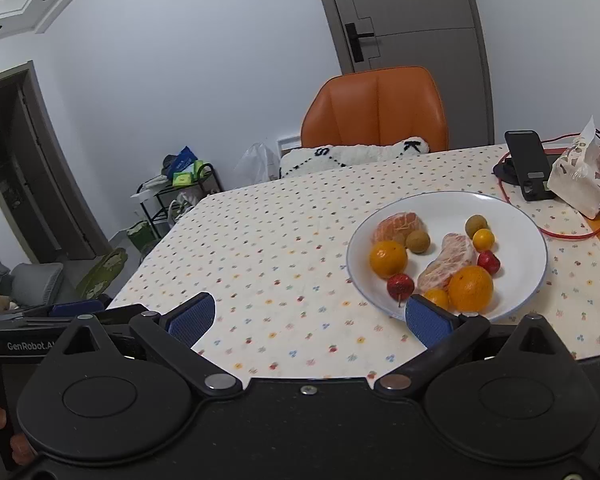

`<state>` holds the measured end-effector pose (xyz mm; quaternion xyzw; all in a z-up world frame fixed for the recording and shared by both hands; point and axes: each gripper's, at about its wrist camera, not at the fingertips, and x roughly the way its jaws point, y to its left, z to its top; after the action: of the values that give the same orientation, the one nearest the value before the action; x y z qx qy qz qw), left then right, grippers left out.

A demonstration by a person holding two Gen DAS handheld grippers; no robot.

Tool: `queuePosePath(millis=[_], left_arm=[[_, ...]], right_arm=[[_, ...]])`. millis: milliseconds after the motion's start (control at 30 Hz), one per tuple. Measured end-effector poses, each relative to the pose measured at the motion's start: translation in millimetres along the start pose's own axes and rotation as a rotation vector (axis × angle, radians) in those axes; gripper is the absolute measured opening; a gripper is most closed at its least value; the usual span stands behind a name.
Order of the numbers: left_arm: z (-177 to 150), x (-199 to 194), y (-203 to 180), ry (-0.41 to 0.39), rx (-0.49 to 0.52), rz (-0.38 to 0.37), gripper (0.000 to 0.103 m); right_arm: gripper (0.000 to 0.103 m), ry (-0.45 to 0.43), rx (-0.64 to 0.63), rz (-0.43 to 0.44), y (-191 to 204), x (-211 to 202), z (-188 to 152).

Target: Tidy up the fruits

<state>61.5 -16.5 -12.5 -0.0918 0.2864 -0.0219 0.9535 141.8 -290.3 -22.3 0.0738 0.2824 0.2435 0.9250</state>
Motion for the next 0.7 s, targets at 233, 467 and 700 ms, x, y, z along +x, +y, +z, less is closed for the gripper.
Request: queuePosePath(millis=[233, 467, 700], left_arm=[[-1.9, -27.0, -3.1, -0.007, 0.021, 0.010, 0.103], [-5.7, -49.2, -5.7, -0.011, 0.058, 0.030, 0.103], [-8.5, -67.8, -4.6, -0.022, 0.061, 0.039, 0.103]], right_arm=[[0.103, 0.001, 0.003, 0.010, 6.1, -17.5, -3.2], [0.103, -0.014, -0.018, 0.016, 13.8, -38.1, -3.7], [0.103, -0.013, -0.036, 0.031, 23.9, -53.5, -5.4]])
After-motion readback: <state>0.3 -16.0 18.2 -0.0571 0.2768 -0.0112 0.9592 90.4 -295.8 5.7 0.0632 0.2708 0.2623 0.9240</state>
